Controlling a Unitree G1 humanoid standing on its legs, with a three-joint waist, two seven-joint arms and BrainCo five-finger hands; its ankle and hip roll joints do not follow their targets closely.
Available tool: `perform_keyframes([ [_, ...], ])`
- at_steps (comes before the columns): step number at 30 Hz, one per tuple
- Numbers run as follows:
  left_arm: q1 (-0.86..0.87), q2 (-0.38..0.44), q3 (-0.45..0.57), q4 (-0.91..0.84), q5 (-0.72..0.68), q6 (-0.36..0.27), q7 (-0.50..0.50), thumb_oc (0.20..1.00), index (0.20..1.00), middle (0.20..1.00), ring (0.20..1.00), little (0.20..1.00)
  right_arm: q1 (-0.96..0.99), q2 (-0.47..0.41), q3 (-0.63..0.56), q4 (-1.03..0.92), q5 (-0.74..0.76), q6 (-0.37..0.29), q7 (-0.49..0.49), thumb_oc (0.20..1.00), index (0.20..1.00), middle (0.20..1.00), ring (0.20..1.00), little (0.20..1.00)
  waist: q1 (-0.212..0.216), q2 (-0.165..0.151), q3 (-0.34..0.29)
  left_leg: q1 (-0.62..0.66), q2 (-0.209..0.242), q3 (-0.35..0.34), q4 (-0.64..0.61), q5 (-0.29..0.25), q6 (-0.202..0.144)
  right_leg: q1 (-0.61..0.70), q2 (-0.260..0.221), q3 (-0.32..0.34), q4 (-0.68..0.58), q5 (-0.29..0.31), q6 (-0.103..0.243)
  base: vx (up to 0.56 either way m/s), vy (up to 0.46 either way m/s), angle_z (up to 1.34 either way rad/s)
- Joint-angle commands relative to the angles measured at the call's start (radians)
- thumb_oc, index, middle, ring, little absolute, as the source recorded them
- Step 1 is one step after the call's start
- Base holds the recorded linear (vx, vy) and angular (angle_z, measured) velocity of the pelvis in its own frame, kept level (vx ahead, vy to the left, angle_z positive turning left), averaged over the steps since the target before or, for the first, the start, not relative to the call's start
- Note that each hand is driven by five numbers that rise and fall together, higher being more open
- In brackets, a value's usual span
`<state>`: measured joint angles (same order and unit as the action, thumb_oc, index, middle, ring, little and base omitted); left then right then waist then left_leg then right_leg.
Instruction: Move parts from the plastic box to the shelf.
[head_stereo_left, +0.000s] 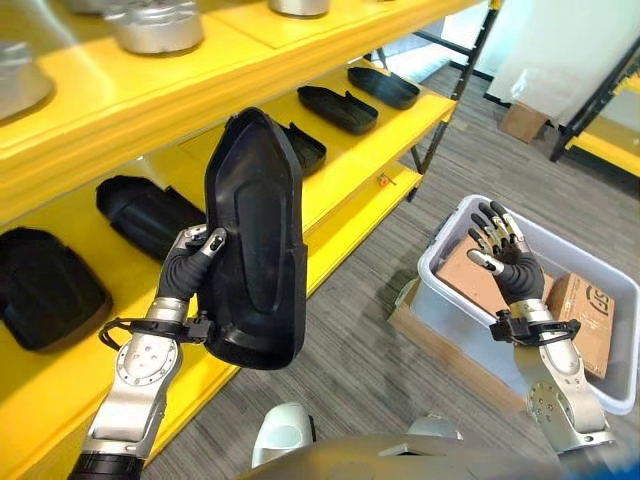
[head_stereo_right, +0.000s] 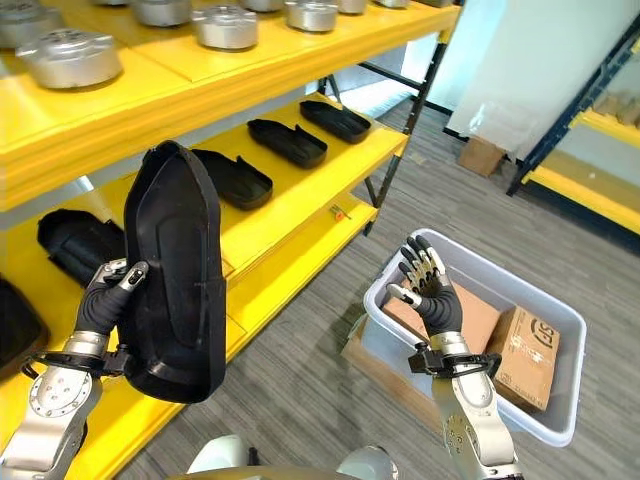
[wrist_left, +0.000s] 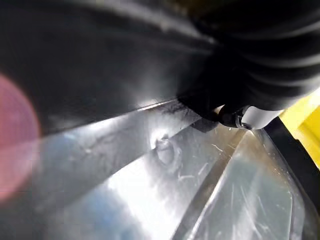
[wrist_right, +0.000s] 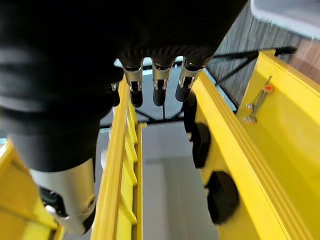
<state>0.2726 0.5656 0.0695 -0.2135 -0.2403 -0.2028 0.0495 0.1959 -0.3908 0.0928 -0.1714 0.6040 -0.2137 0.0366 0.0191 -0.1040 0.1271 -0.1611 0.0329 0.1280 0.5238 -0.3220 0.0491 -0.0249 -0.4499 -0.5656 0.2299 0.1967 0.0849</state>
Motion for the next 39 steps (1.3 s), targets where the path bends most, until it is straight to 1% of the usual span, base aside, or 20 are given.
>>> perform_keyframes([
  [1, -0.023, -0.014, 0.072, -0.153, 0.035, -0.079, 0.023, 0.2, 0.2, 0.2, 0.2, 0.2, -0.061, -0.017, -0.018, -0.022, -0.01, -0.036, 0.007, 1.0, 1.0, 1.0, 1.0, 1.0, -0.005, 0.052, -0.005, 0.135, -0.015, -0.055, -0.192, 0.023, -0.003, 0.04, -0.033, -0.033, 0.059, -0.079, 0.11, -0.01, 0.238, 0.33],
  [6, -0.038, 0.005, 0.077, -0.153, 0.067, -0.083, 0.038, 0.2, 0.2, 0.2, 0.2, 0.2, -0.067, 0.013, 0.024, -0.023, 0.003, -0.032, 0.009, 1.0, 1.0, 1.0, 1.0, 1.0, -0.008, 0.061, -0.011, 0.139, -0.065, -0.077, -0.242, 0.047, 0.017, 0.038, -0.054, 0.013, 0.028, -0.001, 0.129, -0.01, 0.212, 0.24],
  [7, -0.04, 0.007, 0.078, -0.153, 0.077, -0.088, 0.047, 0.2, 0.2, 0.2, 0.2, 0.2, -0.068, 0.018, 0.048, -0.029, 0.011, -0.025, 0.02, 1.0, 1.0, 1.0, 1.0, 1.0, -0.032, 0.068, -0.013, 0.152, -0.08, -0.086, -0.302, 0.091, 0.028, 0.007, -0.036, 0.09, 0.013, 0.026, 0.1, 0.02, 0.11, 0.38],
  [8, -0.038, 0.007, 0.08, -0.152, 0.077, -0.088, 0.047, 0.2, 0.2, 0.2, 0.2, 0.2, -0.068, 0.019, 0.05, -0.028, 0.011, -0.025, 0.021, 1.0, 1.0, 1.0, 1.0, 1.0, -0.028, 0.075, -0.018, 0.165, -0.07, -0.091, -0.312, 0.075, 0.024, 0.004, -0.024, 0.117, 0.023, 0.013, 0.12, -0.05, 0.167, 0.34],
  [9, -0.038, 0.008, 0.082, -0.148, 0.078, -0.093, 0.051, 0.2, 0.2, 0.2, 0.2, 0.2, -0.073, 0.013, 0.057, -0.033, 0.014, -0.021, 0.03, 1.0, 1.0, 1.0, 1.0, 1.0, -0.044, 0.076, -0.013, 0.168, -0.076, -0.092, -0.341, 0.113, 0.031, -0.042, 0.006, 0.189, 0.025, 0.025, 0.09, 0.01, 0.126, 0.35],
  [10, -0.04, 0.008, 0.082, -0.143, 0.078, -0.093, 0.055, 0.2, 0.2, 0.2, 0.2, 0.2, -0.077, 0.006, 0.065, -0.036, 0.021, -0.017, 0.039, 1.0, 1.0, 1.0, 1.0, 1.0, -0.053, 0.086, -0.01, 0.183, -0.071, -0.102, -0.375, 0.137, 0.037, -0.078, 0.07, 0.255, 0.053, -0.017, 0.072, -0.06, 0.213, 0.06],
  [12, -0.047, 0.01, 0.085, -0.132, 0.084, -0.09, 0.065, 0.2, 0.2, 0.2, 0.2, 0.2, -0.09, -0.009, 0.076, -0.035, 0.034, -0.014, 0.054, 1.0, 1.0, 1.0, 1.0, 1.0, -0.063, 0.093, -0.005, 0.196, -0.073, -0.108, -0.411, 0.168, 0.053, -0.123, 0.209, 0.28, 0.129, -0.131, 0.035, -0.02, 0.207, 0.01],
  [13, -0.048, 0.01, 0.085, -0.131, 0.084, -0.091, 0.066, 0.2, 0.2, 0.2, 0.2, 0.2, -0.09, -0.01, 0.076, -0.034, 0.034, -0.014, 0.054, 1.0, 1.0, 1.0, 1.0, 1.0, -0.062, 0.093, -0.005, 0.196, -0.072, -0.107, -0.411, 0.167, 0.052, -0.126, 0.208, 0.281, 0.135, -0.136, 0.034, -0.05, 0.132, 0.02],
  [16, -0.073, -0.001, 0.063, -0.125, 0.087, -0.081, 0.073, 0.2, 0.2, 0.2, 0.2, 0.2, -0.09, -0.022, 0.09, -0.05, 0.052, -0.017, 0.063, 1.0, 1.0, 1.0, 1.0, 1.0, -0.078, 0.073, -0.019, 0.185, -0.093, -0.124, -0.411, 0.186, 0.05, -0.118, 0.35, 0.34, 0.171, -0.24, 0.011, -0.04, 0.052, 0.03],
  [21, -0.086, -0.019, 0.027, -0.109, 0.08, -0.084, 0.062, 0.2, 0.2, 0.2, 0.2, 0.2, -0.079, -0.035, 0.108, -0.056, 0.067, -0.017, 0.064, 1.0, 1.0, 1.0, 1.0, 1.0, -0.09, 0.054, -0.046, 0.149, -0.099, -0.135, -0.378, 0.181, 0.032, -0.071, 0.413, 0.471, 0.062, -0.298, -0.014, -0.02, -0.079, 0.16],
  [27, -0.055, -0.036, 0.017, -0.101, 0.057, -0.084, 0.038, 0.2, 0.2, 0.2, 0.2, 0.2, -0.088, -0.049, 0.102, -0.069, 0.094, -0.02, 0.078, 1.0, 1.0, 1.0, 1.0, 1.0, -0.074, 0.071, -0.058, 0.106, -0.104, -0.151, -0.312, 0.18, 0.017, -0.022, 0.42, 0.459, -0.016, -0.322, -0.043, -0.05, -0.111, 0.21],
  [31, -0.082, -0.037, 0.0, -0.104, 0.033, -0.074, 0.029, 0.2, 0.2, 0.2, 0.2, 0.2, -0.1, -0.061, 0.08, -0.072, 0.108, -0.031, 0.061, 1.0, 1.0, 1.0, 1.0, 1.0, -0.084, 0.07, -0.038, 0.053, -0.1, -0.14, -0.18, 0.151, 0.004, -0.039, 0.385, 0.411, 0.017, -0.327, -0.057, -0.12, -0.011, 0.58],
  [32, -0.091, -0.033, 0.002, -0.105, 0.029, -0.076, 0.028, 0.2, 0.2, 0.2, 0.2, 0.2, -0.105, -0.069, 0.076, -0.068, 0.108, -0.033, 0.055, 1.0, 1.0, 1.0, 1.0, 1.0, -0.088, 0.063, -0.028, 0.056, -0.065, -0.122, -0.122, 0.13, -0.003, -0.044, 0.369, 0.403, 0.024, -0.327, -0.06, -0.16, 0.078, 0.75],
  [33, -0.104, -0.035, -0.005, -0.101, 0.021, -0.08, 0.035, 0.2, 0.2, 0.2, 0.2, 0.2, -0.111, -0.069, 0.081, -0.061, 0.107, -0.033, 0.045, 1.0, 1.0, 1.0, 1.0, 1.0, -0.097, 0.058, -0.028, 0.077, 0.022, -0.103, -0.119, 0.132, -0.009, -0.051, 0.348, 0.393, 0.036, -0.335, -0.06, -0.15, 0.075, 0.52],
  [34, -0.105, -0.035, -0.005, -0.101, 0.021, -0.08, 0.035, 0.2, 0.2, 0.2, 0.2, 0.2, -0.113, -0.069, 0.081, -0.061, 0.107, -0.033, 0.045, 1.0, 1.0, 1.0, 1.0, 1.0, -0.099, 0.057, -0.029, 0.075, 0.02, -0.103, -0.124, 0.139, -0.01, -0.053, 0.346, 0.392, 0.032, -0.33, -0.061, -0.13, 0.186, 0.55],
  [35, -0.112, -0.043, -0.001, -0.107, 0.009, -0.082, 0.049, 0.2, 0.2, 0.2, 0.2, 0.2, -0.108, -0.068, 0.079, -0.056, 0.106, -0.034, 0.037, 1.0, 1.0, 1.0, 1.0, 1.0, -0.119, 0.068, -0.049, 0.133, 0.193, -0.073, -0.206, 0.244, -0.035, -0.081, 0.316, 0.377, 0.065, -0.354, -0.057, -0.06, 0.113, 0.52],
  [36, -0.112, -0.044, 0.0, -0.108, 0.009, -0.082, 0.049, 0.2, 0.2, 0.2, 0.2, 0.2, -0.108, -0.069, 0.08, -0.056, 0.106, -0.034, 0.037, 1.0, 1.0, 1.0, 1.0, 1.0, -0.12, 0.067, -0.052, 0.134, 0.192, -0.073, -0.219, 0.255, -0.036, -0.084, 0.316, 0.376, 0.062, -0.35, -0.06, -0.08, 0.297, 0.77],
  [37, -0.129, -0.043, -0.011, -0.103, 0.002, -0.083, 0.059, 0.2, 0.2, 0.2, 0.2, 0.2, -0.102, -0.069, 0.072, -0.041, 0.101, -0.039, 0.022, 1.0, 1.0, 1.0, 1.0, 1.0, -0.133, 0.091, -0.069, 0.155, 0.303, -0.071, -0.348, 0.405, -0.085, -0.114, 0.285, 0.347, 0.102, -0.365, -0.051, -0.05, 0.277, 0.7],
  [38, -0.138, -0.041, -0.011, -0.104, -0.005, -0.083, 0.066, 0.2, 0.2, 0.2, 0.2, 0.2, -0.107, -0.073, 0.067, -0.036, 0.102, -0.044, 0.012, 1.0, 1.0, 1.0, 1.0, 1.0, -0.134, 0.099, -0.069, 0.151, 0.341, -0.085, -0.388, 0.468, -0.103, -0.127, 0.262, 0.338, 0.136, -0.373, -0.045, -0.04, 0.285, 0.83],
  [39, -0.139, -0.041, -0.011, -0.104, -0.005, -0.083, 0.066, 0.2, 0.2, 0.2, 0.2, 0.2, -0.107, -0.073, 0.067, -0.036, 0.102, -0.044, 0.012, 1.0, 1.0, 1.0, 1.0, 1.0, -0.137, 0.099, -0.07, 0.151, 0.34, -0.087, -0.393, 0.471, -0.103, -0.129, 0.26, 0.336, 0.139, -0.376, -0.046, -0.01, 0.103, 0.85],
])
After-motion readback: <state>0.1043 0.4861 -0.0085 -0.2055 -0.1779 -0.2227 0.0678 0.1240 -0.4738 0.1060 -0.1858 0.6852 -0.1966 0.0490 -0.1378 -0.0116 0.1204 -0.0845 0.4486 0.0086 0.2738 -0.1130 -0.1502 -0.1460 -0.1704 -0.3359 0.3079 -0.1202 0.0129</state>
